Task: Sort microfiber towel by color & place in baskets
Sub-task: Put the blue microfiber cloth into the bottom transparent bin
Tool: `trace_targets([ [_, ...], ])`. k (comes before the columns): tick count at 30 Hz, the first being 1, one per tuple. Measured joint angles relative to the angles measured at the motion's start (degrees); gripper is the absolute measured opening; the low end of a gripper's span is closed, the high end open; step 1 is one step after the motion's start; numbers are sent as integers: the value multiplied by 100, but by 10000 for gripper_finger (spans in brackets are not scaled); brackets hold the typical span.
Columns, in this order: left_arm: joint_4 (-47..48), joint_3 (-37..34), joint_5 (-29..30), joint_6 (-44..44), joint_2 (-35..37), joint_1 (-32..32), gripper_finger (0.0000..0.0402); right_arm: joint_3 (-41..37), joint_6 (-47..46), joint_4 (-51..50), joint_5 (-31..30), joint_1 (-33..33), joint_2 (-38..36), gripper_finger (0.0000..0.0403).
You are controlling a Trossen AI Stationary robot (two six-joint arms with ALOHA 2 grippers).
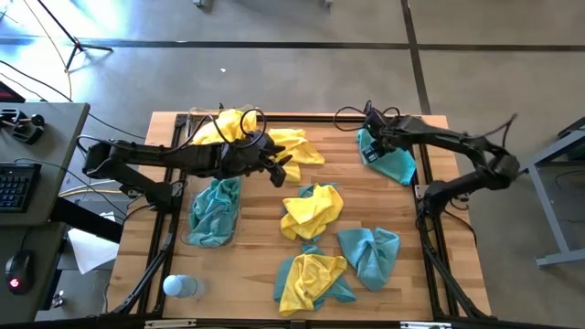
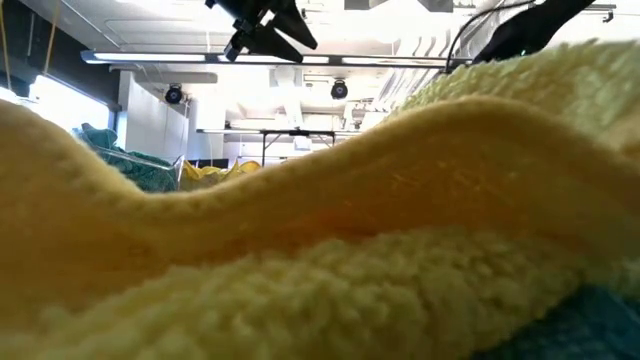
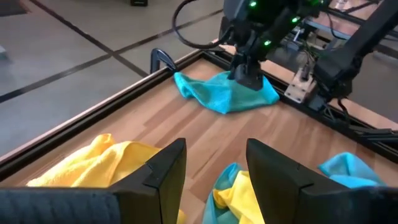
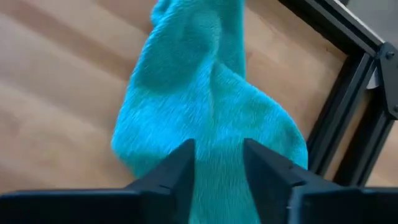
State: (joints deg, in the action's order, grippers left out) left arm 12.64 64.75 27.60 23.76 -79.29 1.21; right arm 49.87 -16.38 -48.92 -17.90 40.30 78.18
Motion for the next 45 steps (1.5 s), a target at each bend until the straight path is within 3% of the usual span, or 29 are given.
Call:
trace_targets([
  [6, 5, 0, 4, 1, 0, 0, 156, 0, -58, 437, 39, 310, 779, 205],
  [11, 1, 0, 6, 169, 0, -103, 156, -2, -80, 441, 349, 408, 1367, 224],
  [17, 1, 0, 6, 162, 0, -210, 156, 40, 620, 434, 524, 404, 1942, 206],
  [21, -46, 0, 4, 160, 0, -205, 156, 31, 748, 417, 641, 392, 1928, 136],
  [24, -137, 0, 4, 156, 0, -203, 156, -13, 864, 376, 742, 399, 1564, 50],
  [26, -226, 0, -2, 101, 0, -204, 156, -48, 929, 32, 764, 402, 1138, 15],
  [30, -536, -2, -13, -274, -35, -203, 156, -19, 851, -348, 776, 342, 92, 27],
  [33, -923, -2, -78, -697, -166, -165, 156, -22, 1016, -459, 853, 146, -771, 12],
  [39, -2095, 0, -1153, -1266, -730, 34, 156, -20, 1293, -300, 1390, -584, -2363, 5],
  [45, -1925, 953, -1639, -1863, -1514, 159, 156, -13, 1038, 347, 1842, -1590, -3168, 2],
])
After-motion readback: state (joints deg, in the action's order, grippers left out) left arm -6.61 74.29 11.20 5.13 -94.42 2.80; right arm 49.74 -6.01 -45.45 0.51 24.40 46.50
